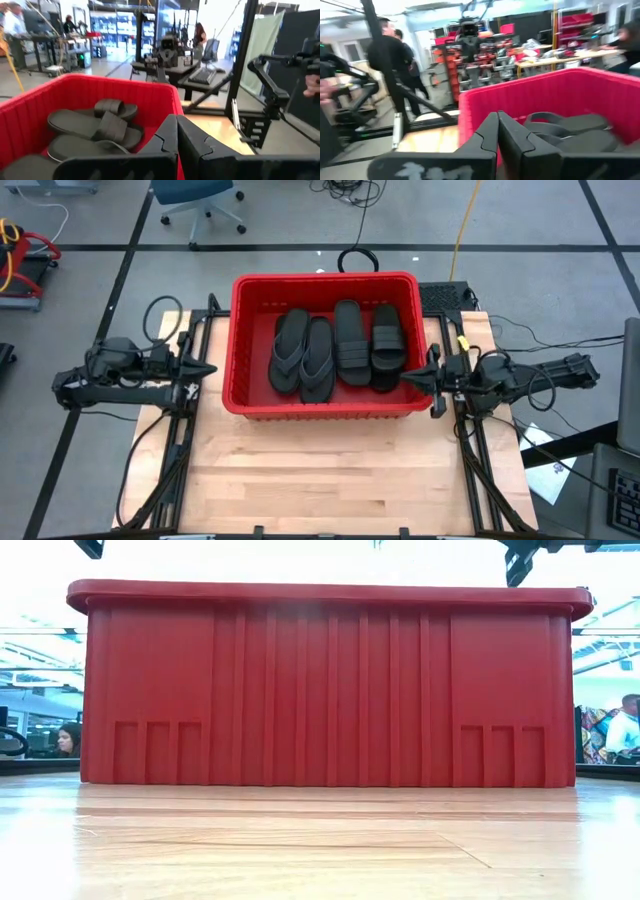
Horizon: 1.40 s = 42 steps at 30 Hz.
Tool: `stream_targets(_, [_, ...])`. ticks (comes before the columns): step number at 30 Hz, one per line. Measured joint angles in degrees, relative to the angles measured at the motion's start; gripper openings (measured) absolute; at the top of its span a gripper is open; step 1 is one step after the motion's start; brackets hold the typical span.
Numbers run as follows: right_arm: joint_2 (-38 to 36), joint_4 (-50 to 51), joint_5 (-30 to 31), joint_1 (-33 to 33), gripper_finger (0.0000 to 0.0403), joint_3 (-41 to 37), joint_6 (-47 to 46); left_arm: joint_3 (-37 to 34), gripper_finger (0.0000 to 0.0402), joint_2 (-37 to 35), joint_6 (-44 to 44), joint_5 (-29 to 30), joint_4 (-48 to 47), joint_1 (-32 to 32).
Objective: Pick and place slides into bin
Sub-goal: Return to Home Position
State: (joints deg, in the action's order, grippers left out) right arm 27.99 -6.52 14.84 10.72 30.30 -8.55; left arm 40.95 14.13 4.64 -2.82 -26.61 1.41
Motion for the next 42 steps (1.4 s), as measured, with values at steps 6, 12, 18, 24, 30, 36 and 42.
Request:
stream_targets(6, [-4.57,4.77,0.41,0.0,0.0,0.0,0.77,0.0,0.0,-4.25,0.07,2.99,-1.05,0.0])
stream_targets(12, [-7.83,9.01,1.69,0.0,0.0,0.0,2.28,0.0,0.0,-5.66,0.16,4.89,-3.54,0.0])
stream_targets(18, [-10.36,10.2,3.13,-0.74,0.0,-0.02,1.91,0.0,0.0,-5.64,0.43,5.82,-5.42,0.0])
stream_targets(24, [-12.63,10.29,3.38,-0.77,0.0,-0.02,3.29,0.0,0.0,-5.64,3.16,4.21,-5.43,0.0])
stream_targets(30, [-14.4,13.38,4.57,-0.79,0.0,-0.02,2.08,0.02,0.0,-5.03,0.92,9.82,-5.28,0.0])
stream_targets(36, [-16.01,18.53,4.84,-0.93,0.0,-0.02,3.28,0.02,0.0,-5.44,-5.15,15.89,-5.4,-0.01])
stream_targets(42, [-22.1,21.57,6.18,-1.03,0.0,-0.02,3.81,0.13,0.0,-8.99,-1.76,11.9,-5.54,0.0])
